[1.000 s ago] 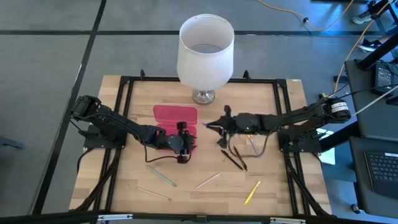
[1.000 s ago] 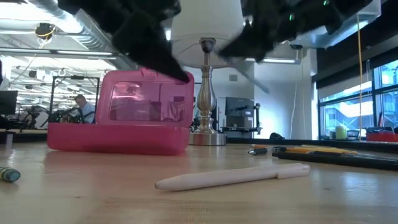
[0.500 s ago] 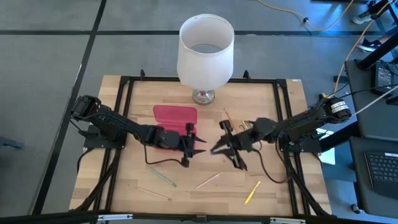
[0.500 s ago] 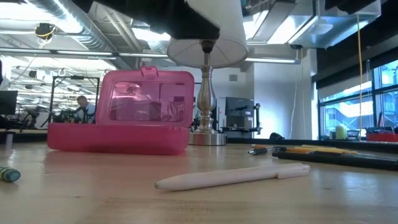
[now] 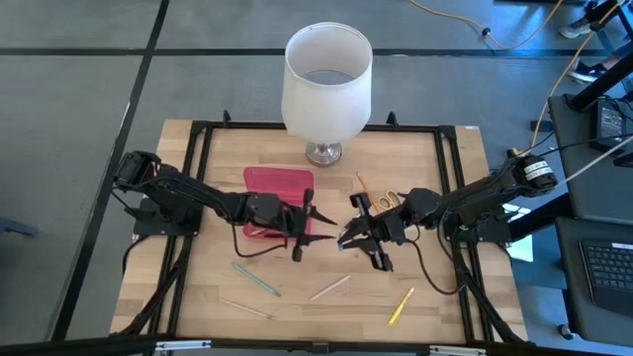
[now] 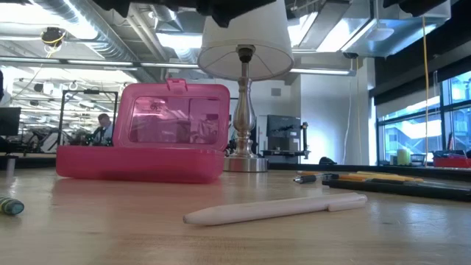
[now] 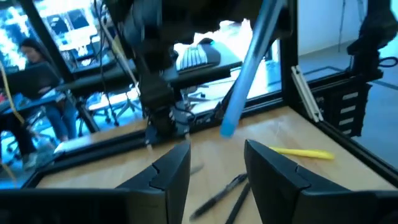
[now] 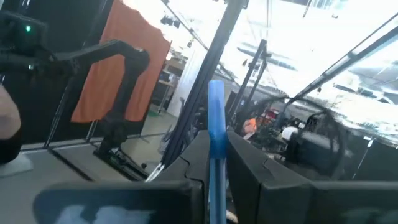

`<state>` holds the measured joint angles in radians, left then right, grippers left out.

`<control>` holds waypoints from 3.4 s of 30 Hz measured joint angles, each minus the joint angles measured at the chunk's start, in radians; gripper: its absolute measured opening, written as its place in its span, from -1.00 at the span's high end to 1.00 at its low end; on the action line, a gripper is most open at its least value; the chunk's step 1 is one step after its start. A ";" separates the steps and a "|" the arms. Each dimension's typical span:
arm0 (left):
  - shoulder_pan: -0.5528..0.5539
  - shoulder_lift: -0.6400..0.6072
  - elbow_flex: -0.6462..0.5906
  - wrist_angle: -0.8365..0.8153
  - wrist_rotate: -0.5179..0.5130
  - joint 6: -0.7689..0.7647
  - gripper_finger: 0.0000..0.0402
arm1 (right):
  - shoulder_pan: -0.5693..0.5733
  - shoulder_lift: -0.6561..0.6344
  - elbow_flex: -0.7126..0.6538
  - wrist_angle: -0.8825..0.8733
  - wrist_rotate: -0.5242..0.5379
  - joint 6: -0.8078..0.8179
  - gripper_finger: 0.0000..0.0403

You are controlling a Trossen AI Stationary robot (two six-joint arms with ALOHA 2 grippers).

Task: Pick & place school supplies into a supply box
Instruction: Put the blue pen into the red supply box

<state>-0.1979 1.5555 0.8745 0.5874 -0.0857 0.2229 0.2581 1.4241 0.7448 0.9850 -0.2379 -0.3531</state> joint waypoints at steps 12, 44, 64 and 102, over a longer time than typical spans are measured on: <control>0.000 0.000 0.000 0.039 0.053 0.060 0.29 | -0.027 0.090 0.000 0.071 0.063 0.009 0.77; -0.001 0.000 0.000 -0.121 -0.020 0.058 0.89 | -0.046 0.152 0.000 -0.035 0.122 0.035 0.77; 0.019 0.001 0.000 -0.516 -0.289 -0.119 0.89 | -0.072 0.150 -0.001 -0.480 0.451 0.299 0.30; 0.224 0.006 0.073 -1.210 0.059 -0.393 0.90 | -0.314 -0.002 0.000 -1.213 0.457 0.793 0.30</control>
<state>0.0265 1.5611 0.9480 -0.6225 -0.0265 -0.1703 -0.0559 1.4223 0.7448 -0.2279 0.2192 0.4404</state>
